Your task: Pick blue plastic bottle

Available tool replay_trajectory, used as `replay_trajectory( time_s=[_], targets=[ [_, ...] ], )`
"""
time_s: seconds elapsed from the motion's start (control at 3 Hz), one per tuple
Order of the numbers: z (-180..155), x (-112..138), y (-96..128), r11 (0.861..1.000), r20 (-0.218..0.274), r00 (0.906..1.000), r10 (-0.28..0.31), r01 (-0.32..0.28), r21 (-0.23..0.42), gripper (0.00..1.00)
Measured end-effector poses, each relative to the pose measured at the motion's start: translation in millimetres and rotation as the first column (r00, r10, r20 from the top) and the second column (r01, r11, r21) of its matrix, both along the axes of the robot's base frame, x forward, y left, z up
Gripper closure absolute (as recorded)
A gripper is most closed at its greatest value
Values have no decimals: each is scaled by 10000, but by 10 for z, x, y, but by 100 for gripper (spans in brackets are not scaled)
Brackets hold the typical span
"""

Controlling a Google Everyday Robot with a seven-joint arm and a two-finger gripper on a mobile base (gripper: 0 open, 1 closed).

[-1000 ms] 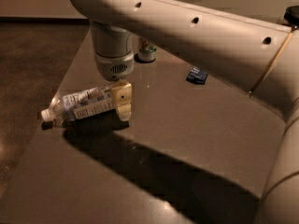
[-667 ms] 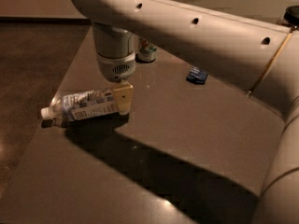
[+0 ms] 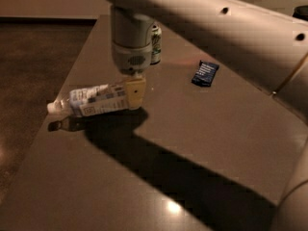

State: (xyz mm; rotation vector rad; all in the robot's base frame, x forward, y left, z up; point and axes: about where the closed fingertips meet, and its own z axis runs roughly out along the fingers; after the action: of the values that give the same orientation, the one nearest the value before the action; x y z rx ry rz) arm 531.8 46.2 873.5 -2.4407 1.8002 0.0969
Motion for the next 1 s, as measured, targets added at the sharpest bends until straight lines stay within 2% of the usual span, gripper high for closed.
replay_trajectory(
  time_s=[0.33,1.0],
  targets=[
    [249,42,-160,9979,65,9998,-205,200,619,100],
    [646,122,-447,9886,269,9986,-445,402,1448,100]
  ],
)
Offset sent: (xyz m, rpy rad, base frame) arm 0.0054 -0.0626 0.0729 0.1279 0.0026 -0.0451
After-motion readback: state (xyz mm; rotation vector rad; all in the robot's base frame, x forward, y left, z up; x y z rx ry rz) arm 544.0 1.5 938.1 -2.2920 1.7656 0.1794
